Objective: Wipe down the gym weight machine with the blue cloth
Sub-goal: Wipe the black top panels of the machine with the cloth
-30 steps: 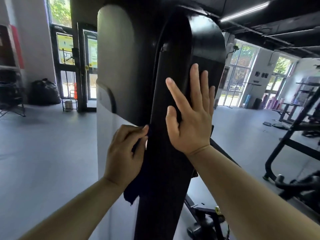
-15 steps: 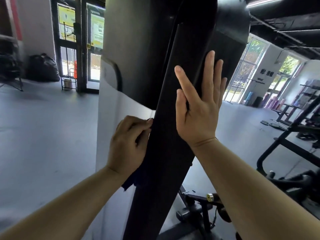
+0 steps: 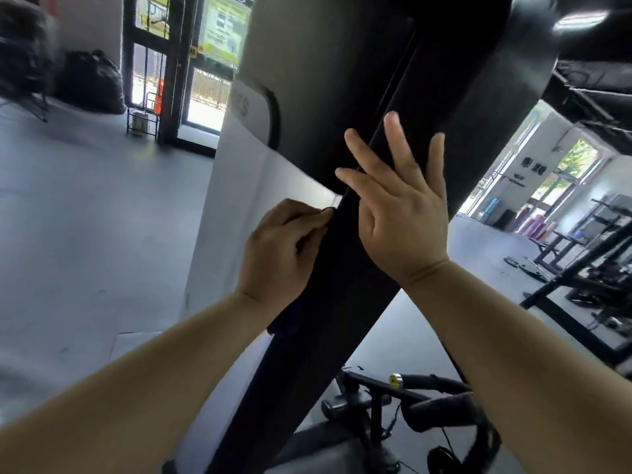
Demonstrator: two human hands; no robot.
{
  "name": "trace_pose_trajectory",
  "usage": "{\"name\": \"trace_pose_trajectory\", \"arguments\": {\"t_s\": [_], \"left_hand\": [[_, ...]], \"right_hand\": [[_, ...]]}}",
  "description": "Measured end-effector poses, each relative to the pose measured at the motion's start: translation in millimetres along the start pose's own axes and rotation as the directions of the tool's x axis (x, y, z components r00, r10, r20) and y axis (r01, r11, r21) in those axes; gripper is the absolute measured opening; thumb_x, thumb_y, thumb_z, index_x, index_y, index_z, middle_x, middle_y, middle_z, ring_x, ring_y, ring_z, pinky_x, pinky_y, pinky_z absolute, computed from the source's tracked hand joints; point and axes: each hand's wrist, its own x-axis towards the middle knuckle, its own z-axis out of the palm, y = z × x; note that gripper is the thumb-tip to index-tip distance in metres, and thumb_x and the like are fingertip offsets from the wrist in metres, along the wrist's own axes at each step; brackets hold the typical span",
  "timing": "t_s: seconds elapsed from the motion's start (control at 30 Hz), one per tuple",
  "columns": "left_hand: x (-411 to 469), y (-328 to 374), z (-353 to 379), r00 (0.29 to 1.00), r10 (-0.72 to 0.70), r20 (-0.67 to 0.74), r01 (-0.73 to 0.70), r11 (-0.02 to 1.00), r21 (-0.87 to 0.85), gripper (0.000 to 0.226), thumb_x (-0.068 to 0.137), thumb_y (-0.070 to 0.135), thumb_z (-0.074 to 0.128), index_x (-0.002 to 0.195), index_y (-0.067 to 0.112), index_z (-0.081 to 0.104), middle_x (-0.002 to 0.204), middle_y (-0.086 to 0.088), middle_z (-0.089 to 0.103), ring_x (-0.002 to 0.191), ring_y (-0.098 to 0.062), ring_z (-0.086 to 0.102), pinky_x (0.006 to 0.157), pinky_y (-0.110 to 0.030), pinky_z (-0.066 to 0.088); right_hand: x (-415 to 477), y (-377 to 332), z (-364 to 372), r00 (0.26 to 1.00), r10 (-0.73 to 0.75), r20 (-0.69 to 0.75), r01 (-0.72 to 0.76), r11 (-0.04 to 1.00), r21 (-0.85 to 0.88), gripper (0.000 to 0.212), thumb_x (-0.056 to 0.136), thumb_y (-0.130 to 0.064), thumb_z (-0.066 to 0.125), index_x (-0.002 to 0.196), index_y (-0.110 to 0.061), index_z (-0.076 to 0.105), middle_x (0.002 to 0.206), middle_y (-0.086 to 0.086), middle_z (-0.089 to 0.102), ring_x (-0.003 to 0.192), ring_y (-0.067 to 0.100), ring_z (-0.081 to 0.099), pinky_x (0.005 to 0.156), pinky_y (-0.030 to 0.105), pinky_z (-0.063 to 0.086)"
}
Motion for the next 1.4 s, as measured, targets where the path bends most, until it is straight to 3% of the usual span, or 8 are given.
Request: {"name": "trace_pose_trajectory", "arguments": {"t_s": [0.17,0.27,0.43,0.67,0.87,1.03,1.17,1.4], "left_hand": [[-49.8,-21.3,7.7,0.999,0.022,-0.036,-0.02,0.998,0.058,0.023,0.095,0.015,0.059,0.112,0.011,0.074,0.101,0.001,0.06,0.085,-0.022,0.062,0.078,-0.032,0.051],[-82.7,-35.8,0.7,0.999,-0.007,0.032,0.005,0.998,0.055,0.022,0.094,0.017,0.059,0.108,0.01,0.075,0.097,0.0,0.064,0.08,-0.02,0.063,0.072,-0.035,0.053],[-33.8,-12.6,4.4,0.992,-0.084,-0.096,0.079,0.996,-0.052,0.018,0.089,0.01,0.068,0.105,0.011,0.076,0.096,-0.004,0.067,0.084,-0.019,0.066,0.074,-0.036,0.056],[-88.9,-37.2,9.5,1.0,-0.016,-0.012,0.017,0.997,0.076,0.02,0.094,0.012,0.062,0.11,0.009,0.074,0.097,-0.006,0.065,0.083,-0.023,0.062,0.076,-0.037,0.053],[-56.1,-17.6,0.3,0.991,-0.12,-0.061,0.12,0.993,-0.007,0.018,0.09,0.016,0.066,0.105,0.014,0.076,0.088,0.0,0.062,0.077,-0.011,0.058,0.072,-0.021,0.049],[-75.5,-30.3,7.8,0.999,-0.036,-0.027,0.037,0.998,0.04,0.014,0.093,0.013,0.064,0.1,0.008,0.076,0.088,-0.007,0.063,0.076,-0.022,0.061,0.072,-0.033,0.052],[-124.4,-47.9,0.5,0.991,-0.117,0.059,0.113,0.991,0.067,0.018,0.093,0.018,0.062,0.097,0.007,0.076,0.088,-0.004,0.063,0.074,-0.021,0.061,0.068,-0.039,0.053],[-80.8,-16.7,16.0,0.975,-0.189,-0.115,0.19,0.982,0.002,0.014,0.091,0.009,0.066,0.102,0.009,0.075,0.09,-0.006,0.061,0.078,-0.018,0.059,0.071,-0.026,0.05]], "right_hand": [[-1.7,-2.9,7.1,0.998,-0.052,-0.019,0.052,0.998,-0.039,0.032,0.093,-0.012,0.049,0.109,-0.019,0.075,0.128,-0.006,0.066,0.135,0.021,0.047,0.12,0.049,0.002],[-5.7,-6.0,8.4,0.995,-0.101,0.002,0.1,0.991,-0.09,0.037,0.093,-0.017,0.043,0.112,-0.021,0.075,0.13,-0.009,0.064,0.138,0.021,0.044,0.118,0.055,0.0],[-12.2,-7.8,9.8,0.982,-0.174,0.066,0.182,0.974,-0.132,0.038,0.097,-0.019,0.04,0.117,-0.021,0.072,0.133,-0.01,0.062,0.139,0.019,0.043,0.116,0.06,-0.001],[-22.6,-14.2,14.6,0.977,-0.204,0.068,0.211,0.968,-0.136,0.039,0.097,-0.019,0.039,0.114,-0.019,0.073,0.133,-0.007,0.063,0.135,0.02,0.048,0.116,0.059,0.002],[-25.5,-18.3,17.3,0.983,-0.18,0.046,0.185,0.97,-0.156,0.036,0.094,-0.019,0.043,0.112,-0.021,0.074,0.132,-0.009,0.063,0.135,0.019,0.048,0.116,0.058,0.001],[-30.3,-21.2,19.9,0.977,-0.201,0.068,0.21,0.963,-0.171,0.038,0.095,-0.019,0.041,0.114,-0.021,0.073,0.133,-0.008,0.063,0.135,0.02,0.048,0.115,0.06,0.001],[-34.3,-22.4,19.3,0.97,-0.223,0.099,0.237,0.957,-0.168,0.039,0.094,-0.018,0.04,0.115,-0.02,0.073,0.133,-0.007,0.062,0.135,0.019,0.048,0.116,0.058,0.0],[-41.1,-28.7,18.7,0.961,-0.23,0.151,0.257,0.945,-0.201,0.039,0.095,-0.018,0.04,0.12,-0.02,0.07,0.138,-0.006,0.059,0.138,0.019,0.045,0.114,0.061,0.005]]}}
